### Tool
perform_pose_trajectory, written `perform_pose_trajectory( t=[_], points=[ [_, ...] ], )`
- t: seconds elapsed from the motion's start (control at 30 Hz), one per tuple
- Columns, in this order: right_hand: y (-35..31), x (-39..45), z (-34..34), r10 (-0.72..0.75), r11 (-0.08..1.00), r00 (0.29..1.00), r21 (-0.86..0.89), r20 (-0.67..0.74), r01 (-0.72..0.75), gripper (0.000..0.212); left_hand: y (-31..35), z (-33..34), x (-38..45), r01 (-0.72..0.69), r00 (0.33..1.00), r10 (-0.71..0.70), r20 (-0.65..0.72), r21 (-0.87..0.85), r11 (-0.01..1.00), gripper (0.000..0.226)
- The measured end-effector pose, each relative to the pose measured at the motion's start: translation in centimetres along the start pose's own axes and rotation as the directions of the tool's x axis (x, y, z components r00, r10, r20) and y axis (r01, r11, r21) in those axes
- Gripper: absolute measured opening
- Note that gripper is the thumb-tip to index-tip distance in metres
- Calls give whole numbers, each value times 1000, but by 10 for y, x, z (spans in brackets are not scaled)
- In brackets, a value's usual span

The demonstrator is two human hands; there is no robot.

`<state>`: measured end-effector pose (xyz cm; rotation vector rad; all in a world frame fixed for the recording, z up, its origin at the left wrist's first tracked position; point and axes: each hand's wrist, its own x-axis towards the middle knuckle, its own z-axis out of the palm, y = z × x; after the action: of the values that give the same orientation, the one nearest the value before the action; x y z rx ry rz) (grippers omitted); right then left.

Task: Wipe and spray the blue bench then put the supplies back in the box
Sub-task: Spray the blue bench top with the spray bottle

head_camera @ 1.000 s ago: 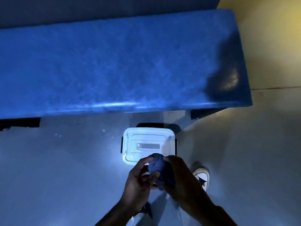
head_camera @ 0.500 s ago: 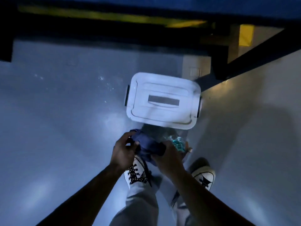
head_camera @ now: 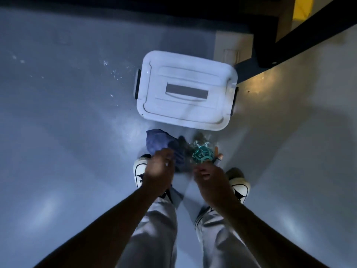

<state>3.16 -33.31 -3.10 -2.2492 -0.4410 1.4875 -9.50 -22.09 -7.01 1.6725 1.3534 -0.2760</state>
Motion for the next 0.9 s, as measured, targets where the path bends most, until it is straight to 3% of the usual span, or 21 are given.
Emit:
perform_pose_trajectory(
  t=[0.1,0.17,0.27,0.37,0.5,0.6,0.67,0.77,0.9],
  points=[
    [5,-10,-35,-12,1000,955,-11,-296,9,7,41,23,-19,-189,970,182,160,27,982,13],
    [13,-4,-53,-20,998,926,-59,-376,-2,14,64,41,-27,-265,944,238,230,96,959,30],
    [25,15,-70,2,997,962,-75,-274,-23,35,81,65,-30,-233,964,206,166,164,959,46],
    [30,25,-79,13,993,991,-115,-135,-29,46,80,81,-25,-213,977,210,33,203,956,29],
    [18,9,-92,-84,966,995,-248,-54,68,62,82,63,-33,-159,986,166,-19,182,970,14],
    [-8,-21,-105,-237,861,967,-440,93,254,78,107,16,-61,-172,984,176,-29,110,979,16],
    [-36,-46,-114,-356,773,913,-486,201,408,91,133,-26,-89,-167,985,170,-32,83,982,17],
    [-101,-93,-132,-481,717,832,-422,276,554,100,177,-100,-139,-160,981,162,-110,25,987,13],
    [-217,-183,-157,-565,699,781,-348,266,625,87,239,-214,-215,-91,985,62,-161,-182,979,12]
  ],
)
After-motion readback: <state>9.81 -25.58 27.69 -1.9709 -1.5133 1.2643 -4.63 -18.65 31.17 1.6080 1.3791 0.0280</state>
